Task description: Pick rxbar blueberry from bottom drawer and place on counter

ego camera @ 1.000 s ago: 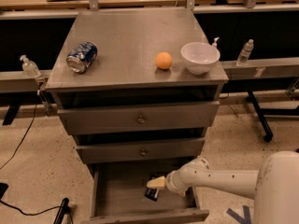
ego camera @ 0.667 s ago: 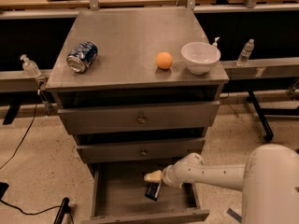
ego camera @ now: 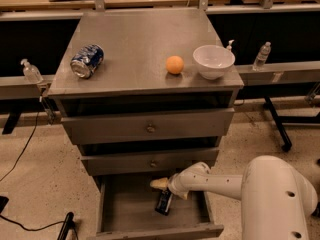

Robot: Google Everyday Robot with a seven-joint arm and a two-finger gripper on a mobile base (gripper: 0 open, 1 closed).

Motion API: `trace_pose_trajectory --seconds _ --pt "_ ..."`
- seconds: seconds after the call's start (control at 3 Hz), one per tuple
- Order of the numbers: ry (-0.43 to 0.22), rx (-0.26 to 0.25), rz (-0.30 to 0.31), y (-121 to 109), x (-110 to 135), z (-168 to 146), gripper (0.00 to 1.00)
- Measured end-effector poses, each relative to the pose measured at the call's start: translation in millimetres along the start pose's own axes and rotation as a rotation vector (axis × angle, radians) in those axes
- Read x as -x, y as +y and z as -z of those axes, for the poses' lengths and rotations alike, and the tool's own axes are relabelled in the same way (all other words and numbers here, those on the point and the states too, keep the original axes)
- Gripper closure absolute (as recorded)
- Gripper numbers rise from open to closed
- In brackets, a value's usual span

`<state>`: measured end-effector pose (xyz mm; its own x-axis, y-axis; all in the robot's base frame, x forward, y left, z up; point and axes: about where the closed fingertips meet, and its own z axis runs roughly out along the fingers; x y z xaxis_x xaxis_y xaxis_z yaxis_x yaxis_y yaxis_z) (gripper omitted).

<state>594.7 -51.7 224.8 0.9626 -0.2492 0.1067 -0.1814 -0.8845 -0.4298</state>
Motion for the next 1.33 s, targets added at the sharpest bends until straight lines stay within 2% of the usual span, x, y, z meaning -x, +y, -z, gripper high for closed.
trace_pose_trajectory --seconds 0.33,0.67,1.0,1.33 --pt "-0.049 -0.004 -0.07 -3 -5 -35 0.0" --pt "-0.05 0.046 -0.053 -3 -7 -50 0.0" --pt "-0.051 0.05 -0.06 -4 -6 -52 0.0" --pt "-0.072 0.156 -0.001 16 8 -80 0.0"
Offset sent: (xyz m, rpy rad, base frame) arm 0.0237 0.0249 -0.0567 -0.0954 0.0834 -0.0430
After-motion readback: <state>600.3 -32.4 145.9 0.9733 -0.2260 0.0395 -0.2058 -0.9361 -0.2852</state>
